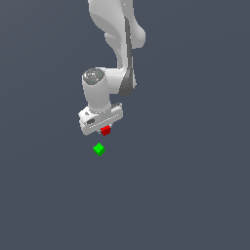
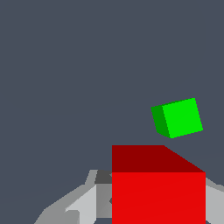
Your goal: Stack the red cube on top of the green cube.
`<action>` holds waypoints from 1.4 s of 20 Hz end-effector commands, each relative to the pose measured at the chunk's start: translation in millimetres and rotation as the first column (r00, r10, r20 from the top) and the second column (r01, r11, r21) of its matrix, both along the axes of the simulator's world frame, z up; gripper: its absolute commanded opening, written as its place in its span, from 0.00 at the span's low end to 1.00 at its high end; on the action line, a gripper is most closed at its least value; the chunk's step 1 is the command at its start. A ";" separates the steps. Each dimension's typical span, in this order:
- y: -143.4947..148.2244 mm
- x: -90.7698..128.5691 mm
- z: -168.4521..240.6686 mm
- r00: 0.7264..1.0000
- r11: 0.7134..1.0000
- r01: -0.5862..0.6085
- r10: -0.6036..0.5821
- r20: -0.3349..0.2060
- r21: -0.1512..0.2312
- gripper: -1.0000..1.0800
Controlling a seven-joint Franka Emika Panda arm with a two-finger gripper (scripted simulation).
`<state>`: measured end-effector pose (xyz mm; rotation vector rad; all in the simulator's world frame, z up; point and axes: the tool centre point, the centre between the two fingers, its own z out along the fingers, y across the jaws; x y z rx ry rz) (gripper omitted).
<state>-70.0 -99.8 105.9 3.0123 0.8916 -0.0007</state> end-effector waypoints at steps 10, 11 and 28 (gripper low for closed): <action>-24.3 48.6 -34.5 1.000 1.000 0.000 0.000 0.000 0.000 0.00; -25.8 51.7 -36.6 1.000 1.000 0.000 0.000 0.000 0.000 0.00; -32.5 66.1 -45.7 1.000 1.000 0.000 0.000 0.000 0.000 0.96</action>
